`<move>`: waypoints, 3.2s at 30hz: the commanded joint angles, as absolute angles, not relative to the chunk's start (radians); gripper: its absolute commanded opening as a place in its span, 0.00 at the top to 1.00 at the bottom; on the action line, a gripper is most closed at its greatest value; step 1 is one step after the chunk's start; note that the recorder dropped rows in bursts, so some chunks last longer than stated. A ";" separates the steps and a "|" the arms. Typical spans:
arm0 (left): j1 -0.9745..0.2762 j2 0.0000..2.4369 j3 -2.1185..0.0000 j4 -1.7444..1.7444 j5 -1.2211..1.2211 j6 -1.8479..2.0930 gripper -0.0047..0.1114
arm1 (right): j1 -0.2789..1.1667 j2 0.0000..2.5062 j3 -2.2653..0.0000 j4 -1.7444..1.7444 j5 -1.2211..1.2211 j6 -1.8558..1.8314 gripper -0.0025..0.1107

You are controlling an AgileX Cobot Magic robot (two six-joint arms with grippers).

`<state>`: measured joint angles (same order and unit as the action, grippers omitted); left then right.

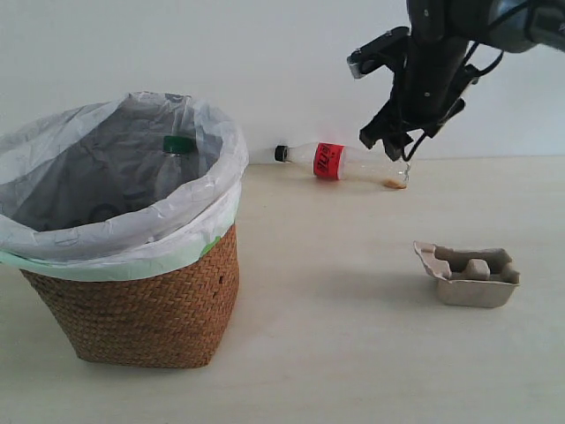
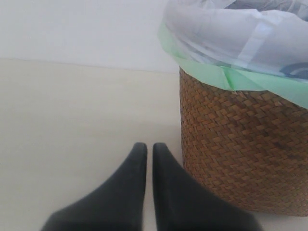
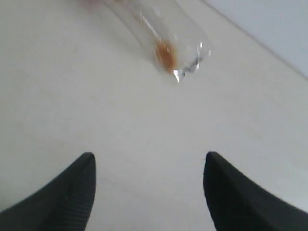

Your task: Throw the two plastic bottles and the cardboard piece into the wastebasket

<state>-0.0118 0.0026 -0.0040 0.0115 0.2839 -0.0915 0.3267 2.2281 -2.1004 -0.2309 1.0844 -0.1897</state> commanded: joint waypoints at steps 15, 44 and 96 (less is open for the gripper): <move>-0.010 0.000 0.000 0.016 0.277 -0.097 0.93 | 0.318 2.604 -2.551 -0.243 0.955 -0.496 0.47; -0.010 0.000 0.000 0.016 0.277 -0.097 0.93 | 0.276 2.750 -2.551 -0.211 0.890 -0.620 0.46; -0.010 0.000 0.000 0.016 0.277 -0.097 0.93 | 0.392 2.503 -2.556 -0.098 1.221 -0.264 0.98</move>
